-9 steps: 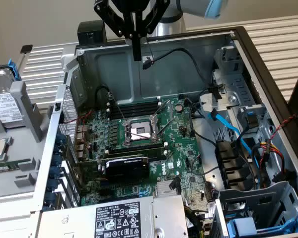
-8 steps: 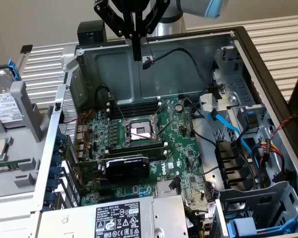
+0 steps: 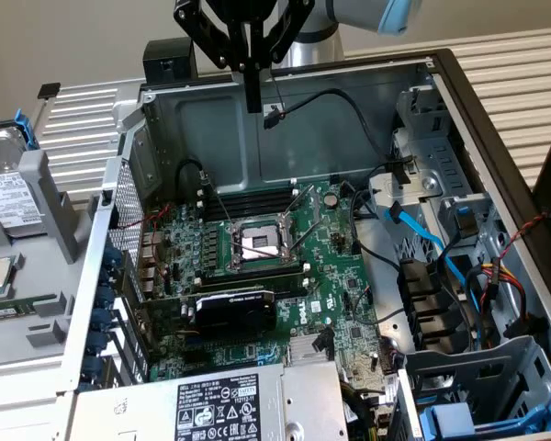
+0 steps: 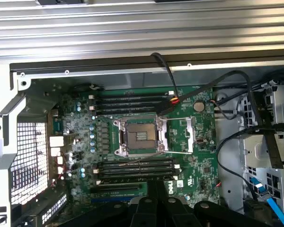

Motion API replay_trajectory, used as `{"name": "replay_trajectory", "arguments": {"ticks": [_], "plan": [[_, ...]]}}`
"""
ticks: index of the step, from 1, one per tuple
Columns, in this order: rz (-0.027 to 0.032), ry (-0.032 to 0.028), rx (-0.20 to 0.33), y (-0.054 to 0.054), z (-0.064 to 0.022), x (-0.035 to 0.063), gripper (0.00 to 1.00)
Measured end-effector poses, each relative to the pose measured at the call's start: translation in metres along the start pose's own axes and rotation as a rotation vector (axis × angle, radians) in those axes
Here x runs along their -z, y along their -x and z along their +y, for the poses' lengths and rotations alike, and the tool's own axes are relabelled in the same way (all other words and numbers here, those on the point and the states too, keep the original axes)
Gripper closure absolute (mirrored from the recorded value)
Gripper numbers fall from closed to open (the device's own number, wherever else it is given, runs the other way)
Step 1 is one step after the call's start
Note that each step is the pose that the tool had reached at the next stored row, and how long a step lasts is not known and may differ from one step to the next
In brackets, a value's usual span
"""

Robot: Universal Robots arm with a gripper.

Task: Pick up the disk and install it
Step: 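Reach for the disk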

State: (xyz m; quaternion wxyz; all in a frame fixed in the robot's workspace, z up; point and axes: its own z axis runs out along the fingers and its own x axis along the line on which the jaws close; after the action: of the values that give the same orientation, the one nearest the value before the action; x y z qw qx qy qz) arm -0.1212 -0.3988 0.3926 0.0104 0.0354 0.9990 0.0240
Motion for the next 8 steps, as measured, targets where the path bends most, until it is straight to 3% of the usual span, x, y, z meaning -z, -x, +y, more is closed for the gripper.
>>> {"name": "replay_trajectory", "arguments": {"ticks": [8], "plan": [[-0.0040, -0.0037, 0.000, -0.0094, 0.0033, 0.0003, 0.89]]}}
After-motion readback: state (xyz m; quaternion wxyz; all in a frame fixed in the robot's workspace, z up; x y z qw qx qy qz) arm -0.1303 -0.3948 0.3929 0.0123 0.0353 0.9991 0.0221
